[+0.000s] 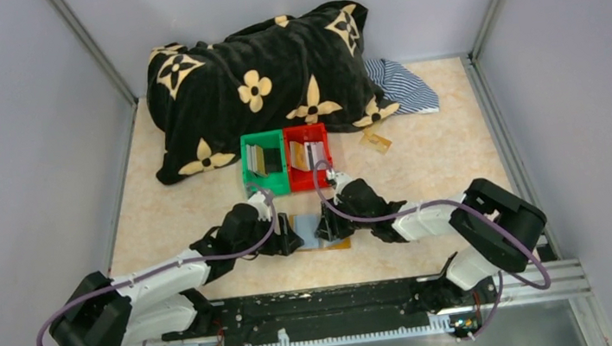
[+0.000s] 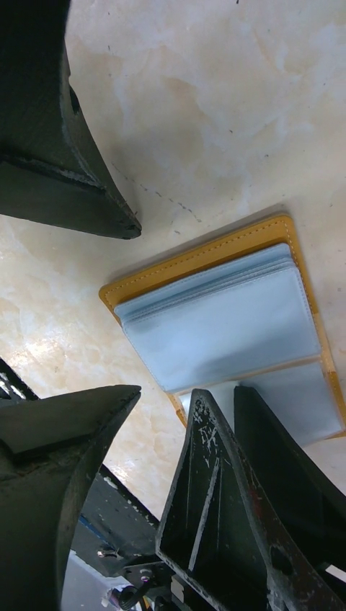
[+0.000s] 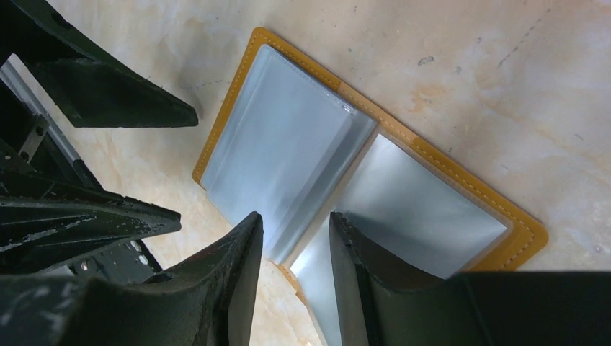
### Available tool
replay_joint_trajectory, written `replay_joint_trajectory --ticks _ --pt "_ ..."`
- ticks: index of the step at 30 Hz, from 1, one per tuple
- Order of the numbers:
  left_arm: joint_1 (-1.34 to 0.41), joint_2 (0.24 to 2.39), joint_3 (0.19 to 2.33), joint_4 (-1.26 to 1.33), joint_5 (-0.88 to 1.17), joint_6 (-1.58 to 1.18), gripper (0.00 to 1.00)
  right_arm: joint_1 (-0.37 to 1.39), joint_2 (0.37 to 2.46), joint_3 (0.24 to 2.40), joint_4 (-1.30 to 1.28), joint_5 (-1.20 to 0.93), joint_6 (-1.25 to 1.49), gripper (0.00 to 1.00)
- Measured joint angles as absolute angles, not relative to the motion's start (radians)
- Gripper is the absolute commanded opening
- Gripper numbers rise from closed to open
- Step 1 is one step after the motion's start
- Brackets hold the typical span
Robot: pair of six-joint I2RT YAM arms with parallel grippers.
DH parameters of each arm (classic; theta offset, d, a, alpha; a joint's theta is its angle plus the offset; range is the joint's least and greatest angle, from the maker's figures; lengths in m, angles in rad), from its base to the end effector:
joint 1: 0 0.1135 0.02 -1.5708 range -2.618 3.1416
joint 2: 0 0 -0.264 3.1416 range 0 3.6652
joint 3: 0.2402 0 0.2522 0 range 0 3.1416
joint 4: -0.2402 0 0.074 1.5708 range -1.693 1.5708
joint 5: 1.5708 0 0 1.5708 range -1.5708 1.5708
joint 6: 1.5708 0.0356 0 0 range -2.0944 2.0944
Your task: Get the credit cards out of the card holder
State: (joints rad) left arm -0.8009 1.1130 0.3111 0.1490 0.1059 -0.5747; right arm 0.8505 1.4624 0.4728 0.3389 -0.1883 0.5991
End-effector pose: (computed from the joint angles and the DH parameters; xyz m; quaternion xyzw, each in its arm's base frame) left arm 0.1391 -0.1489 0.1495 0.1243 0.8869 -0.3175 0.3117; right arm 0.1683 0.2019 0.1381 -0.1532 0.8798 0.3561 0.2751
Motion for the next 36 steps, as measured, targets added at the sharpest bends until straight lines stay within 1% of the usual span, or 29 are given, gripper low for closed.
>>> replay_joint_trajectory --ticks 5,7,8,11,19,24,30,36 --pt "-0.801 1.116 0.315 0.15 0.106 -0.575 0.79 0.854 1.502 0.473 0.405 -0.209 0.614 0.36" --pt "-0.801 1.119 0.315 0.149 0.106 -0.575 0.79 0.855 1.514 0.473 0.424 -0.215 0.614 0.31" --pt "-0.801 1.12 0.315 0.149 0.106 -0.575 0.79 0.856 1.515 0.473 0.427 -0.216 0.614 0.25" --pt "-0.801 1.116 0.316 0.144 0.106 -0.575 0.77 0.856 1.516 0.473 0.426 -0.22 0.614 0.01" --pt "-0.801 1.0 0.39 0.073 0.094 -0.58 0.74 0.856 1.516 0.474 0.419 -0.217 0.616 0.0" --pt "-0.801 0.947 0.397 0.076 0.089 -0.588 0.73 0.856 1.516 0.473 0.409 -0.203 0.619 0.0" --pt "-0.801 0.994 0.395 0.105 0.116 -0.611 0.73 0.856 1.487 0.471 0.369 -0.182 0.621 0.0" --pt "-0.801 1.083 0.376 0.152 0.15 -0.628 0.73 0.855 1.389 0.471 0.325 -0.16 0.621 0.0"
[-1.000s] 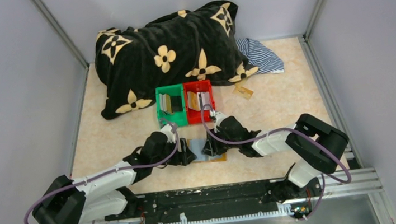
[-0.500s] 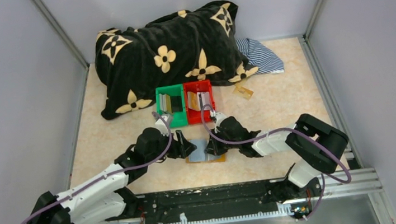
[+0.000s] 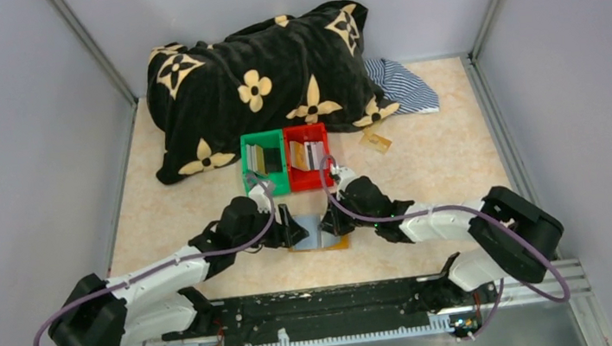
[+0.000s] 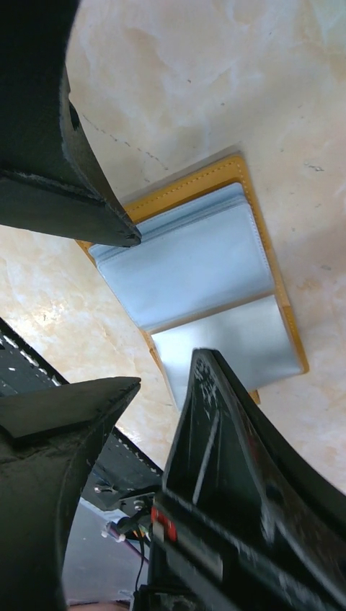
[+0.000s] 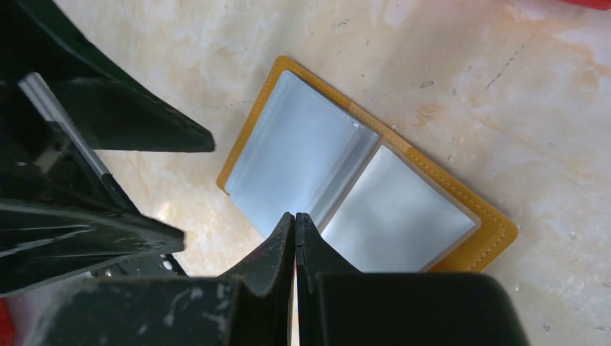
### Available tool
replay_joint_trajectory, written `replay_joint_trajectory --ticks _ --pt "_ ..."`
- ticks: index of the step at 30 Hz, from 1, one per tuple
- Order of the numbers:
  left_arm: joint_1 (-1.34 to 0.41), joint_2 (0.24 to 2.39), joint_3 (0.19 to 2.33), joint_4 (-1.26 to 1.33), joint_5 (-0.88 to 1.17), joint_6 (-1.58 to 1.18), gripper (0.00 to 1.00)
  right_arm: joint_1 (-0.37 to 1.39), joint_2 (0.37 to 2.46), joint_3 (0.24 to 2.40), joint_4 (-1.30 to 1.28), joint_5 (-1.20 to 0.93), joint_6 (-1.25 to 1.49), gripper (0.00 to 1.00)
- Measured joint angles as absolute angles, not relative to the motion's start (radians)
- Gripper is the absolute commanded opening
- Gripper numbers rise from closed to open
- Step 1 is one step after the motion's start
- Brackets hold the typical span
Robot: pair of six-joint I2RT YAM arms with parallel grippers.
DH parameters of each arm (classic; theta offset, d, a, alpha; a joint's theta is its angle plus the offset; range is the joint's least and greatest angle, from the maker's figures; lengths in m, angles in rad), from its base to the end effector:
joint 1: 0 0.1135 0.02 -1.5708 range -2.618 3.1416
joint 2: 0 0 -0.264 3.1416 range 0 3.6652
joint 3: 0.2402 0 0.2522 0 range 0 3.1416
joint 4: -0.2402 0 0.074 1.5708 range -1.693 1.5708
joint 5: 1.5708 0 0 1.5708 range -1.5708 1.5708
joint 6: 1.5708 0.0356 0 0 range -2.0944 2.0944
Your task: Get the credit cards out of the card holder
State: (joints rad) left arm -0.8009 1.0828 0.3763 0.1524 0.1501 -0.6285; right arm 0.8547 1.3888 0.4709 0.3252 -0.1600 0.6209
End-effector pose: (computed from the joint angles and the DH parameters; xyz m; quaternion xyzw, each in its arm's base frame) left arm 0.1454 -0.1576 0.1758 0.1114 0.8647 -0.3676 0.3237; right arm 0.1659 0.1993 0.1540 -0.1399 0.8696 0.3672 0.2991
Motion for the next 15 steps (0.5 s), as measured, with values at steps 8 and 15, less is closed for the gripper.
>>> replay_joint_trajectory --ticks 8,15 --pt "-0.801 1.171 0.371 0.212 0.182 -0.635 0.73 0.843 1.317 0.452 0.281 -0.143 0.62 0.0" --pt "-0.801 1.238 0.354 0.274 0.202 -0.641 0.73 0.838 1.316 0.43 0.26 -0.139 0.62 0.0"
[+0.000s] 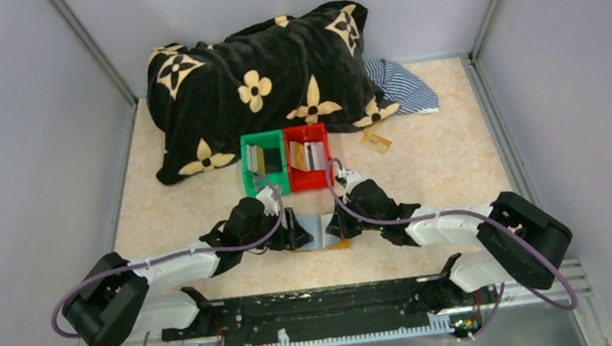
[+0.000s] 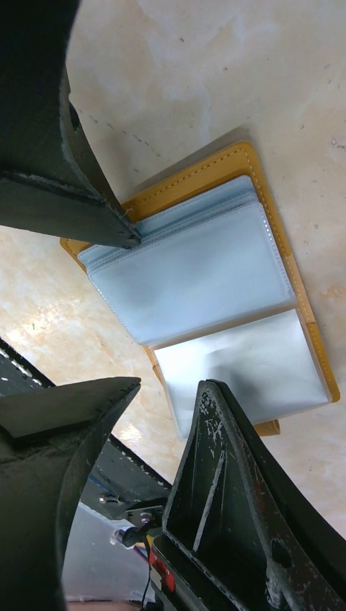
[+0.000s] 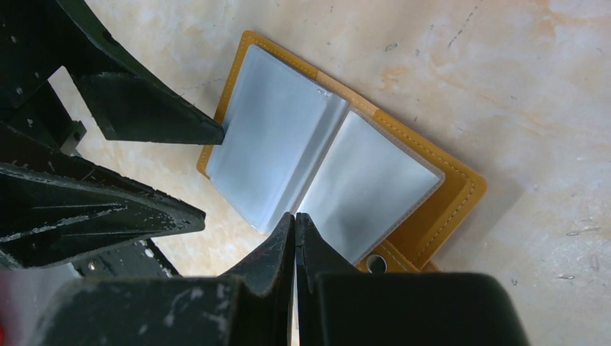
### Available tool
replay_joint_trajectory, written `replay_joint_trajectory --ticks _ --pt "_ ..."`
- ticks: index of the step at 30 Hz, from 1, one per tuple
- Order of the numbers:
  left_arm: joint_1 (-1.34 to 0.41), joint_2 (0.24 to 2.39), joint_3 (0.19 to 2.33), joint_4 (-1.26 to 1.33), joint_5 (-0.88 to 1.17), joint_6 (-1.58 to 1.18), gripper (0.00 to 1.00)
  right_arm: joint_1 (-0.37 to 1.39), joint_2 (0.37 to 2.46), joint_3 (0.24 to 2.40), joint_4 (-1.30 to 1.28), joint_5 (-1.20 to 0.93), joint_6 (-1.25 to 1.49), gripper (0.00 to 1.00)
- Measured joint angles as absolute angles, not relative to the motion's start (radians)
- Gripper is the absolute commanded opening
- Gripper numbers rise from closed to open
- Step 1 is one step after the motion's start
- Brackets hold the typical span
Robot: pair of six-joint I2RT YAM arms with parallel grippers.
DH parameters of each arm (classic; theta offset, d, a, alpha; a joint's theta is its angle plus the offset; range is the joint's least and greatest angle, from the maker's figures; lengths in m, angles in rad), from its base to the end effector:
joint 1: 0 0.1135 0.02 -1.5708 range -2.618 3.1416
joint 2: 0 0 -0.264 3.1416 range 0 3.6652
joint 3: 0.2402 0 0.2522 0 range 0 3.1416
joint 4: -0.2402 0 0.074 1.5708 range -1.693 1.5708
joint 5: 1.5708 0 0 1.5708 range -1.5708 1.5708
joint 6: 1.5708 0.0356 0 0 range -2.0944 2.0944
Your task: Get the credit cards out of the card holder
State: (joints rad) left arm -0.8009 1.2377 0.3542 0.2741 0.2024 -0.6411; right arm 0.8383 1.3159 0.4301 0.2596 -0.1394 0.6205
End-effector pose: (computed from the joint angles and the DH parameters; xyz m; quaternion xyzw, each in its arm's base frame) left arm 0.1513 -0.1663 0.1494 0.1170 0.8756 -0.3710 0.2864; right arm 0.1591 0.1843 0.1532 -0.1280 0.8797 0.3487 0.2970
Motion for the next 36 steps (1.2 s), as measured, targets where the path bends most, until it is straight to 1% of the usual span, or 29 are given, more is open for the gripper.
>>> replay_joint_trajectory --ticks 6,10,17,36 --pt "-0.801 1.259 0.355 0.308 0.215 -0.654 0.73 0.829 1.324 0.417 0.264 -0.139 0.62 0.0" --pt "-0.801 1.259 0.356 0.307 0.218 -0.655 0.73 0.826 1.393 0.416 0.29 -0.145 0.62 0.0" --pt "-0.801 1.271 0.377 0.308 0.233 -0.654 0.72 0.822 1.479 0.413 0.425 -0.193 0.633 0.0" --pt "-0.801 1.345 0.388 0.403 0.295 -0.674 0.72 0.822 1.495 0.412 0.454 -0.205 0.64 0.0"
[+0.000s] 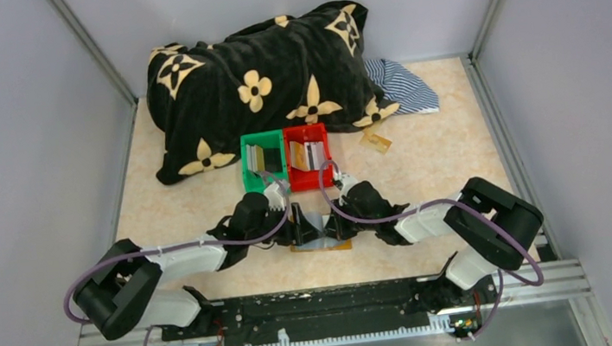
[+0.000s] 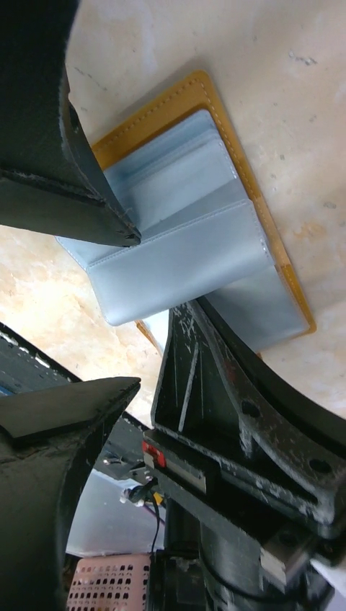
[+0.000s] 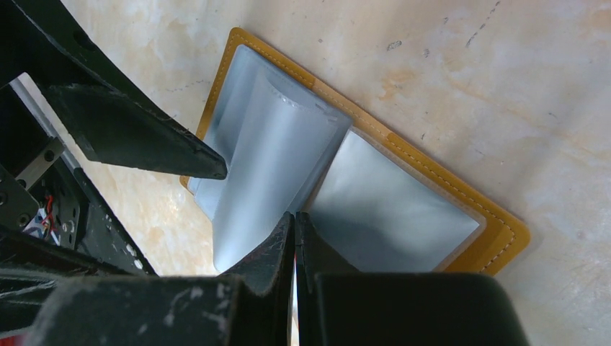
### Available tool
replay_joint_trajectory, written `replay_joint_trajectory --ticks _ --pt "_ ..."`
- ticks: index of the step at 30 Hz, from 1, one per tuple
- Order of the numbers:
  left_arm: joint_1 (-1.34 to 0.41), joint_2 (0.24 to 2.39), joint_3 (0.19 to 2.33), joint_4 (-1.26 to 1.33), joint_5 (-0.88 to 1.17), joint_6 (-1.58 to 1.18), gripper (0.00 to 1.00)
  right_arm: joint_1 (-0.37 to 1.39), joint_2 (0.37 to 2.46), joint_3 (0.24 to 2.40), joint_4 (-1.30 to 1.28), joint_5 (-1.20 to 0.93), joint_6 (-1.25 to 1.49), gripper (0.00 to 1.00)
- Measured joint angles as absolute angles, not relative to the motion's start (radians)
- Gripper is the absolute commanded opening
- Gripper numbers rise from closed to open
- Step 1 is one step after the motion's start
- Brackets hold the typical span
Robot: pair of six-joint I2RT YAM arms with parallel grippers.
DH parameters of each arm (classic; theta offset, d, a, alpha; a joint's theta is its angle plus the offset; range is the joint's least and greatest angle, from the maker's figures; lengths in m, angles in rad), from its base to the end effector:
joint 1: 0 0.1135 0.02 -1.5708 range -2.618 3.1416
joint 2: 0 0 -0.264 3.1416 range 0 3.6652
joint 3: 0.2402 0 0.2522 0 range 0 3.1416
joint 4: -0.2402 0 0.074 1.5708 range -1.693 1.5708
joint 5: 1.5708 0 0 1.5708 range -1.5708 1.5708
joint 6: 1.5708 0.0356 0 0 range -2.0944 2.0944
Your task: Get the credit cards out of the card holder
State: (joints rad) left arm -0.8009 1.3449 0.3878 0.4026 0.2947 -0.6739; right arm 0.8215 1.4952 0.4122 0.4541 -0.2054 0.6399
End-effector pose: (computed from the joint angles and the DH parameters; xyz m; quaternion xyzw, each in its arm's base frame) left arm 0.1616 -0.1816 0.1482 0.1261 0.8579 -0.4185 0.2700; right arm 0.1690 0.1923 0.1244 -0.1267 0.8786 0.3693 0.2751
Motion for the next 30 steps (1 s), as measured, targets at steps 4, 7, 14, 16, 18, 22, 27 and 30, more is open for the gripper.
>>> replay_joint_trajectory --ticks 4,7,14,16,18,22,27,30 --pt "-0.801 1.351 0.398 0.436 0.319 -0.688 0.72 0.822 1.496 0.412 0.456 -0.206 0.641 0.0" --pt "-0.801 1.351 0.398 0.473 0.339 -0.701 0.72 0.822 1.502 0.412 0.467 -0.208 0.646 0.0" --pt "-0.801 1.441 0.416 0.588 0.403 -0.739 0.72 0.806 1.499 0.399 0.482 -0.215 0.659 0.0" --pt "-0.801 1.468 0.416 0.62 0.421 -0.751 0.72 0.781 1.472 0.378 0.471 -0.231 0.664 0.0" --pt "-0.801 1.488 0.417 0.648 0.434 -0.765 0.72 0.741 1.43 0.352 0.454 -0.252 0.667 0.0" --pt "-0.801 1.515 0.425 0.686 0.455 -0.778 0.72 0.68 1.285 0.319 0.356 -0.258 0.666 0.0" --pt "-0.801 1.535 0.439 0.723 0.47 -0.791 0.72 0.679 1.09 0.329 0.234 -0.242 0.648 0.0" --pt "-0.801 1.554 0.453 0.743 0.478 -0.795 0.72 0.671 1.007 0.339 0.168 -0.217 0.643 0.0"
